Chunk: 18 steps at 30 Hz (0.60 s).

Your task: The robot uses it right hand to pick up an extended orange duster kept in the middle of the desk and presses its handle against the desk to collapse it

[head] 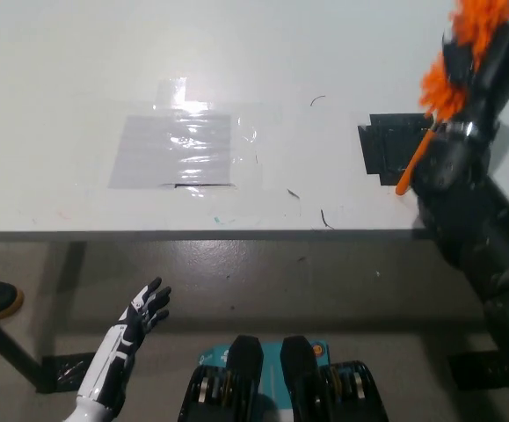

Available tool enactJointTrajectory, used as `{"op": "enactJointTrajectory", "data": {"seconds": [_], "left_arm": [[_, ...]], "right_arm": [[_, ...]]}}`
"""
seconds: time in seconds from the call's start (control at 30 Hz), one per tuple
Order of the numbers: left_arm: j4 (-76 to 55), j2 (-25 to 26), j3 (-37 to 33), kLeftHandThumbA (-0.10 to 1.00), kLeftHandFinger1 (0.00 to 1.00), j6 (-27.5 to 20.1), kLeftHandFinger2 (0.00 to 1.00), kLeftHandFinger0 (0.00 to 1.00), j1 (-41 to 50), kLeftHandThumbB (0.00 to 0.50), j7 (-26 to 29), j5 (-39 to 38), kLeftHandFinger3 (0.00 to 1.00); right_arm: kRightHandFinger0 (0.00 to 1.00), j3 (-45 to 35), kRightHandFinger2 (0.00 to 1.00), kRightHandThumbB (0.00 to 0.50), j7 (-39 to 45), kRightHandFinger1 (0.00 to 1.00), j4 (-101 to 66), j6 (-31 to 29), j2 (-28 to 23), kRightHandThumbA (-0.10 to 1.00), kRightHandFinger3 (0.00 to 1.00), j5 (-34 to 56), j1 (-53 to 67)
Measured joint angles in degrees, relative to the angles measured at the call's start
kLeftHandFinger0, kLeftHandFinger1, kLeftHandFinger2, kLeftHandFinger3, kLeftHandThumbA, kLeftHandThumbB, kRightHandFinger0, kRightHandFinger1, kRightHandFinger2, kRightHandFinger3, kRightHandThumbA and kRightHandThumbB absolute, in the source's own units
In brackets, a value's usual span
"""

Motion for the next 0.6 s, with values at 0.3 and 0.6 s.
{"op": "enactJointTrajectory", "data": {"seconds": [0.3, 0.6], "left_arm": [[-0.09, 0.03, 0.00, 1.00, 1.00, 0.03, 1.00, 1.00, -0.13, 0.196, 0.00, 0.02, 1.00], [-0.06, 0.03, 0.00, 1.00, 1.00, 0.09, 1.00, 1.00, -0.13, 0.175, 0.00, 0.02, 1.00]], "right_arm": [[0.00, -0.04, 0.44, 0.153, 4.30, 0.06, 1.04, -1.18, -0.80, -0.10, 0.41, 0.32, 0.12], [0.00, -0.02, 0.50, 0.136, 9.97, 0.16, 1.03, -1.00, -0.81, -0.10, 0.44, 0.32, -0.33]]}}
